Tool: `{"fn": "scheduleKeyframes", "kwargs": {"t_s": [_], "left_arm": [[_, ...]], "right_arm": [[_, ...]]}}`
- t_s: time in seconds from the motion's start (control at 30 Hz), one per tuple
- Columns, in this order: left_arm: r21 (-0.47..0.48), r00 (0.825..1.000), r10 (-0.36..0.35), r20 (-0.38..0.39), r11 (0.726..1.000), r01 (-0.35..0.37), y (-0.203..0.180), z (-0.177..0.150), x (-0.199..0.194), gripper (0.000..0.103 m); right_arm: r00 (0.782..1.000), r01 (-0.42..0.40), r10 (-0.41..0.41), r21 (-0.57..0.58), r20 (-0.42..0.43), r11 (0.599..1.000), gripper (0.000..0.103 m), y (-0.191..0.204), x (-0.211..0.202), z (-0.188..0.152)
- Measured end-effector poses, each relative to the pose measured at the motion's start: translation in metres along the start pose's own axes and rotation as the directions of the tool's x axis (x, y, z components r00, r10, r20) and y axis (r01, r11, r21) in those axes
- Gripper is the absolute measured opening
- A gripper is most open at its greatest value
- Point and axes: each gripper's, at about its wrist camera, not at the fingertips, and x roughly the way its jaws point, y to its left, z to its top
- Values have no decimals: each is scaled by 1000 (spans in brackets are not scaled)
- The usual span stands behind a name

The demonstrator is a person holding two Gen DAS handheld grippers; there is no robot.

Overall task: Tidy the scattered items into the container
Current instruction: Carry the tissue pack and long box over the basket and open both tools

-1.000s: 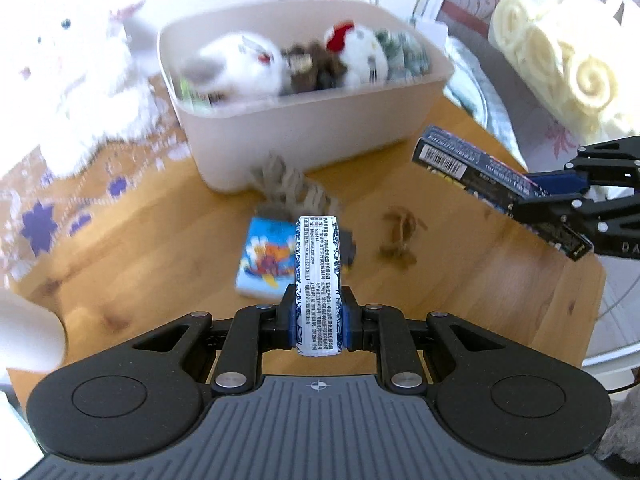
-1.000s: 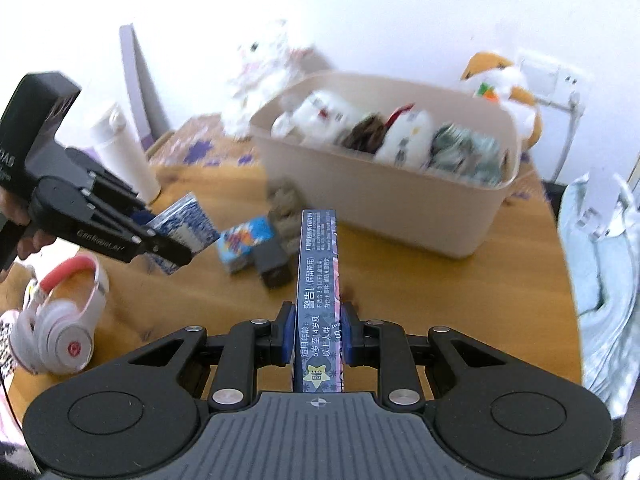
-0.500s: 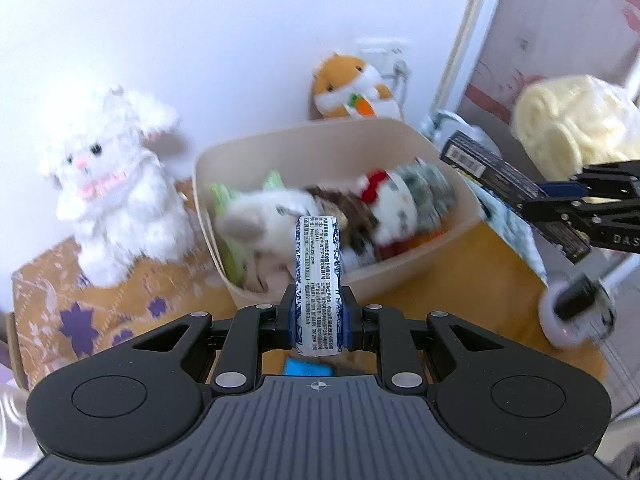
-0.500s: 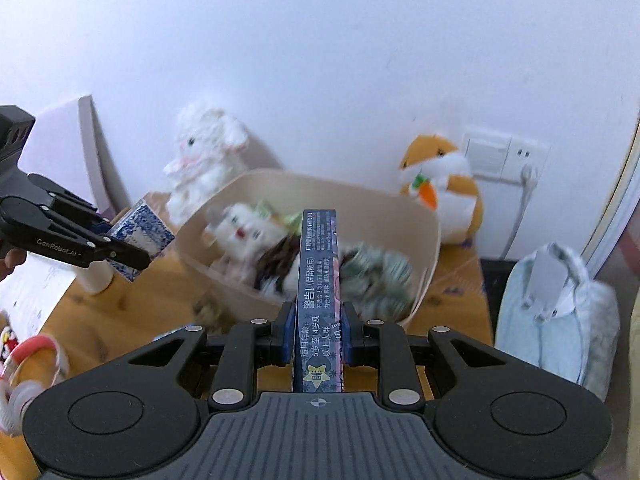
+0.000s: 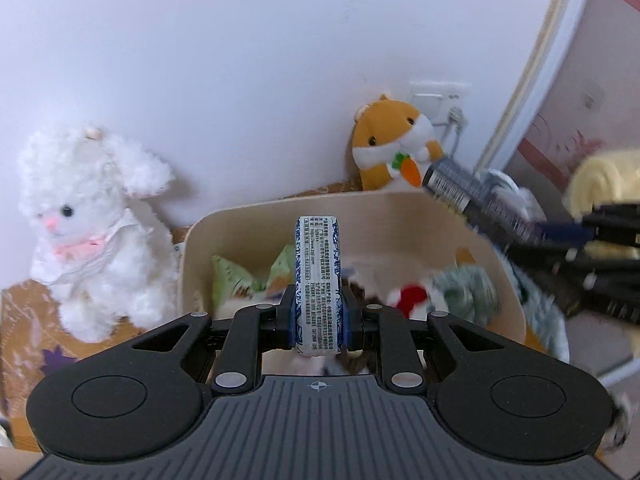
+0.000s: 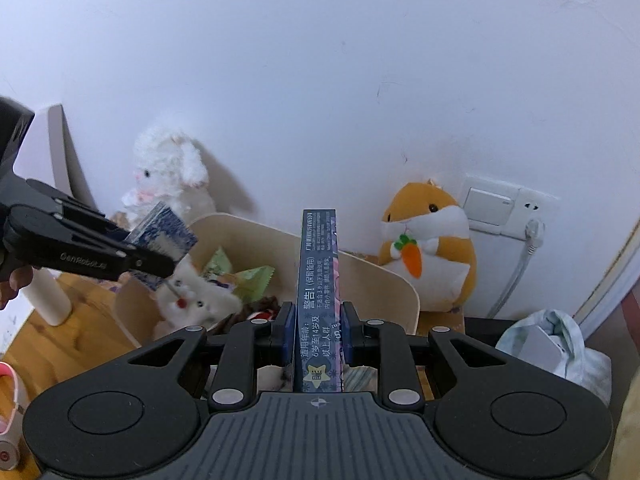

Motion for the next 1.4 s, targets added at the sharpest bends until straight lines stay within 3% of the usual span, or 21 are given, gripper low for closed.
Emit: {"fn": "scheduleKeyframes", "kwargs": {"t_s": [0.13,0.37,0.5,0.53,0.6,0.67,0.73,0.8,0.93,1.0,1.17,1.4], "left_arm": [[-21,999,42,4,999,-42,-9,8,29,20],[-10,995,77,-66,997,-78,-16,6,67,22],[-19,995,83,-55,996,-85,-16,1,66,61],[-22,996,84,-38,996,-85,-16,0,63,67],[-25,998,66,-24,997,-66,-14,-2,59,70],[-20,998,51,-32,998,-52,-13,-3,56,70],[-17,998,57,-25,998,-58,-11,-5,51,70],[-20,998,66,-10,998,-66,-7,-8,42,71],[-28,998,65,-6,997,-65,3,-15,27,74],[-16,998,68,-3,998,-68,7,-20,18,74],[14,997,72,31,997,-72,18,-40,-10,74],[72,998,55,12,996,-55,27,-77,-37,78]], "right_arm": [[998,9,-11,-38,-55,999,21,-1,32,1],[992,13,-31,-148,-120,989,21,12,74,-7],[990,3,-28,-177,-136,984,21,18,82,-9],[989,-6,-20,-172,-146,985,26,18,83,-9],[988,-26,1,-162,-157,986,41,19,85,-10],[988,-12,-16,-182,-150,983,46,22,82,-13],[990,25,-51,-196,-130,980,59,24,77,-15],[992,48,-67,-175,-105,983,79,22,70,-15],[995,49,-58,-112,-83,993,87,17,55,-18],[996,55,-61,-93,-60,994,99,17,44,-22],[999,17,-19,-57,-37,998,103,24,18,-34],[1000,-23,23,-2,-14,1000,103,38,-14,-57]]}}
